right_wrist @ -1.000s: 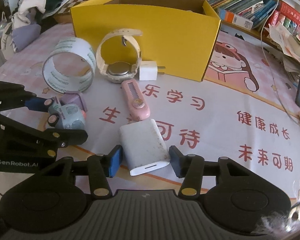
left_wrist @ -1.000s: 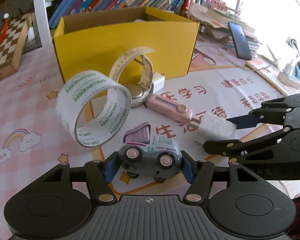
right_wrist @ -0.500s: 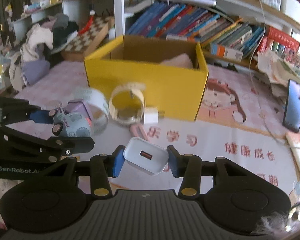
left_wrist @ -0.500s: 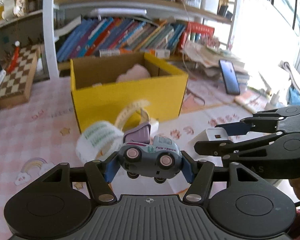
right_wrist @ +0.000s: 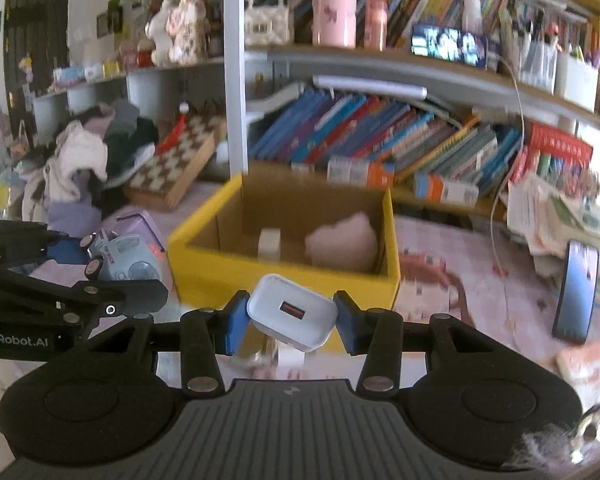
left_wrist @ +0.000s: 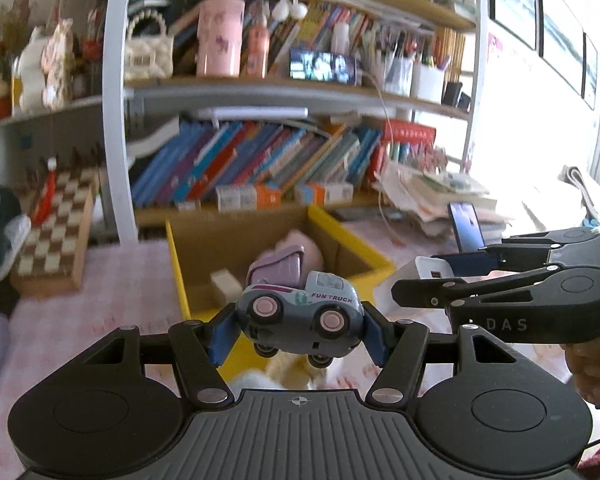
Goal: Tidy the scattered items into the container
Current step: 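Carry the truck and charger over the yellow box, lowering them inside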
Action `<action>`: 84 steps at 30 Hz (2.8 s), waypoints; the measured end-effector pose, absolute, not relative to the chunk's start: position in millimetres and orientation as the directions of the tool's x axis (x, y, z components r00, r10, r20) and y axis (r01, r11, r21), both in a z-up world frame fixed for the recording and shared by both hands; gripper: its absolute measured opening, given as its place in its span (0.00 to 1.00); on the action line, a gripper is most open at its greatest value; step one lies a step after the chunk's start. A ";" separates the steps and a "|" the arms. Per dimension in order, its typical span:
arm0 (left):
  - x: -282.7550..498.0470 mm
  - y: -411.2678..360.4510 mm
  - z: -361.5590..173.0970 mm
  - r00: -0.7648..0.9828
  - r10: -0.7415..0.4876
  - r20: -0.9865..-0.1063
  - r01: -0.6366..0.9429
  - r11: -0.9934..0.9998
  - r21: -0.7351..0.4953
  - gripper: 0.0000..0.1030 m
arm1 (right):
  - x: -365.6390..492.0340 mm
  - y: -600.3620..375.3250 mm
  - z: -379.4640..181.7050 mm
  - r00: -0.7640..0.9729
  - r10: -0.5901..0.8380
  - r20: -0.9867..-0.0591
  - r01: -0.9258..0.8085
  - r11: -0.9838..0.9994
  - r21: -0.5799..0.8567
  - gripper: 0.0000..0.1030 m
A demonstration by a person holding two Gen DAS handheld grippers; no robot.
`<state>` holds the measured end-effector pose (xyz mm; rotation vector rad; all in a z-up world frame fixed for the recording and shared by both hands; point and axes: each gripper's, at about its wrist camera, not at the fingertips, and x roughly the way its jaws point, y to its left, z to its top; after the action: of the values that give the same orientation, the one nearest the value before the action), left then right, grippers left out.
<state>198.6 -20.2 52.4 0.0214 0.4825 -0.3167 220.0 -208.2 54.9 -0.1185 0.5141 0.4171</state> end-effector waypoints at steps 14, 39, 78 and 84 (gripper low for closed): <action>248.0 -25.7 71.4 0.874 -0.224 -0.431 0.244 0.970 -0.009 0.61 | 292.5 -223.9 76.1 0.798 0.413 -0.438 -0.444 0.895 0.036 0.42; 346.7 -54.3 27.8 0.763 -0.089 -0.640 0.165 0.985 0.060 0.61 | 403.0 -219.4 10.7 0.630 0.471 -0.618 -0.639 0.766 -0.068 0.42; 405.6 -56.9 -24.3 0.582 -0.011 -0.813 0.233 0.960 0.153 0.63 | 438.8 -193.8 -21.2 0.513 0.459 -0.725 -0.760 0.635 -0.136 0.42; 404.1 -56.4 -24.4 0.580 -0.026 -0.814 0.234 0.963 0.136 0.68 | 438.5 -193.5 -21.8 0.518 0.459 -0.722 -0.759 0.636 -0.140 0.42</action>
<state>404.1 -56.4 -24.4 0.2395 0.9425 -0.1532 438.5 -193.5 -21.8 -0.4772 0.7016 0.7644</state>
